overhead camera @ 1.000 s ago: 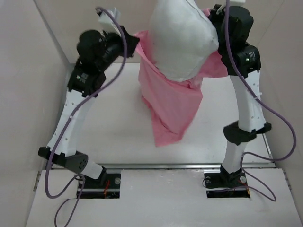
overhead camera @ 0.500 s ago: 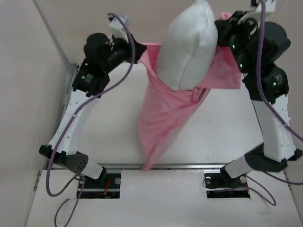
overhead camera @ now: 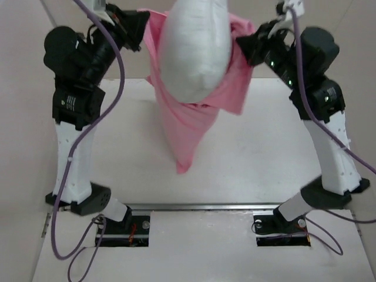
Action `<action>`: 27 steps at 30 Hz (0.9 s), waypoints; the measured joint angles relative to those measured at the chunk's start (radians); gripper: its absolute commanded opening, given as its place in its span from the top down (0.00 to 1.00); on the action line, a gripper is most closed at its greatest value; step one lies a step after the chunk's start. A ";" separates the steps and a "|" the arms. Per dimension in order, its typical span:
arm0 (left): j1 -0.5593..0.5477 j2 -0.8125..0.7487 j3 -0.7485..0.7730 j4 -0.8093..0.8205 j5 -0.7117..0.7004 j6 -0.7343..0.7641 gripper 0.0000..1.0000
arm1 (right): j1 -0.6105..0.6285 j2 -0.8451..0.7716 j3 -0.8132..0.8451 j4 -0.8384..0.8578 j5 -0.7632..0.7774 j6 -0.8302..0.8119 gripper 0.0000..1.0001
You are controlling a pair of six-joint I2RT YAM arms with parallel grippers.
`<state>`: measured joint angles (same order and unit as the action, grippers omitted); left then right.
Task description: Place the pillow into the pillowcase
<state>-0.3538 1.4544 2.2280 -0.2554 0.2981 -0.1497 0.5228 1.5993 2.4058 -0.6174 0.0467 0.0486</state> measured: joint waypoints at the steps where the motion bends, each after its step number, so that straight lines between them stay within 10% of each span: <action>1: 0.019 0.069 0.148 -0.060 -0.027 0.000 1.00 | 0.002 -0.068 -0.135 0.029 -0.079 -0.004 1.00; 5: 0.087 0.251 0.352 -0.092 -0.038 0.003 1.00 | 0.037 -0.248 -0.405 0.170 0.011 0.032 1.00; 9: 0.052 0.010 -0.204 0.029 0.148 -0.001 1.00 | 0.050 0.060 0.132 0.169 0.465 -0.019 1.00; 12: -0.018 -0.117 -0.381 0.071 0.148 0.004 1.00 | 0.032 0.271 0.472 0.093 0.495 -0.045 1.00; 17: -0.018 0.039 0.012 -0.106 0.054 -0.005 1.00 | 0.039 -0.132 -0.221 0.131 -0.036 -0.054 1.00; 20: 0.044 0.254 0.333 -0.106 -0.032 -0.014 1.00 | 0.056 -0.229 -0.315 0.194 -0.097 -0.050 1.00; 22: 0.088 0.277 0.302 -0.105 -0.018 -0.018 1.00 | 0.060 -0.138 -0.124 0.170 0.084 -0.037 1.00; 27: 0.031 -0.029 -0.330 0.057 0.127 -0.021 1.00 | 0.057 0.327 0.545 0.151 0.534 -0.092 1.00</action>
<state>-0.3225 1.4258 1.8984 -0.1986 0.4255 -0.1711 0.5800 1.9263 2.9509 -0.4660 0.5804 -0.0433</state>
